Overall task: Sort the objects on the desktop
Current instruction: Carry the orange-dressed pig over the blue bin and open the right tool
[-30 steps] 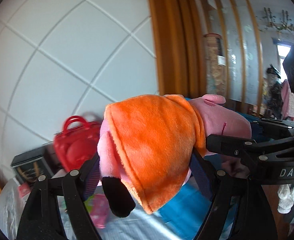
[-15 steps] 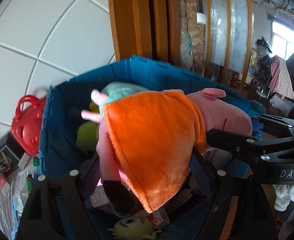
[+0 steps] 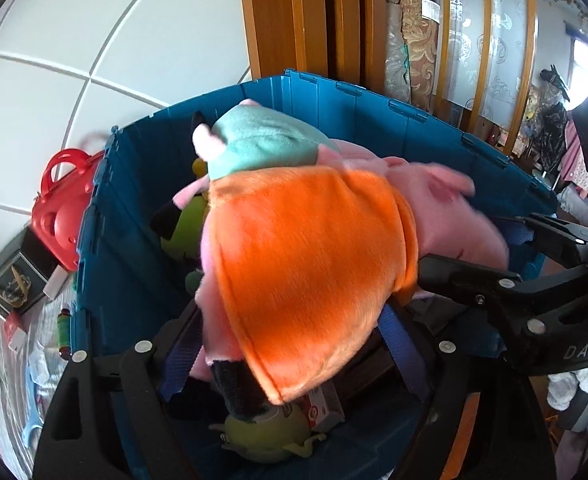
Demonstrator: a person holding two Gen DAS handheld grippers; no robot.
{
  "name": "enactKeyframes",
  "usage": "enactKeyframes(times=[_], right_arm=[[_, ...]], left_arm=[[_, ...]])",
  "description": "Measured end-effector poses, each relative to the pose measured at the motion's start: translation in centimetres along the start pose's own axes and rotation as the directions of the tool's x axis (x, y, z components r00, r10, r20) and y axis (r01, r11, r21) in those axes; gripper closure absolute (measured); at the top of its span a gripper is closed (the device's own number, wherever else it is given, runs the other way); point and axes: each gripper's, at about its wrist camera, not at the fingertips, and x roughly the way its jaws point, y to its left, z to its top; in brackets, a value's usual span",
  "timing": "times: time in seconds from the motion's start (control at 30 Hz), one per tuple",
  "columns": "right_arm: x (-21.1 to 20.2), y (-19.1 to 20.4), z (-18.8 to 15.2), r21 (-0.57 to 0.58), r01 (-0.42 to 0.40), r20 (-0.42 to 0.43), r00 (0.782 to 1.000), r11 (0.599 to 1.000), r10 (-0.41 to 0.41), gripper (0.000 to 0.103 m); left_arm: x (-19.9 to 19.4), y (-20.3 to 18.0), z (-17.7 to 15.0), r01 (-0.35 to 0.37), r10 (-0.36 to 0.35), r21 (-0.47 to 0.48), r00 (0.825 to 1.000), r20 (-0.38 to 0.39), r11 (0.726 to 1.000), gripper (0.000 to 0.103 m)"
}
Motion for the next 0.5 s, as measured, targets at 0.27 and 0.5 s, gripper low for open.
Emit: enactKeyframes(times=[0.27, 0.5], right_arm=[[-1.9, 0.2, -0.2, -0.015, 0.042, 0.05, 0.998, 0.999, -0.041, 0.002], [-3.0, 0.9, -0.4, -0.031, 0.089, 0.079, 0.993, 0.996, -0.086, 0.0]], left_arm=[[-2.5, 0.8, -1.1, -0.016, 0.017, -0.016, 0.998, 0.053, 1.0, 0.019], [-3.3, 1.5, -1.8, -0.011, 0.014, -0.045, 0.998, 0.067, 0.999, 0.019]])
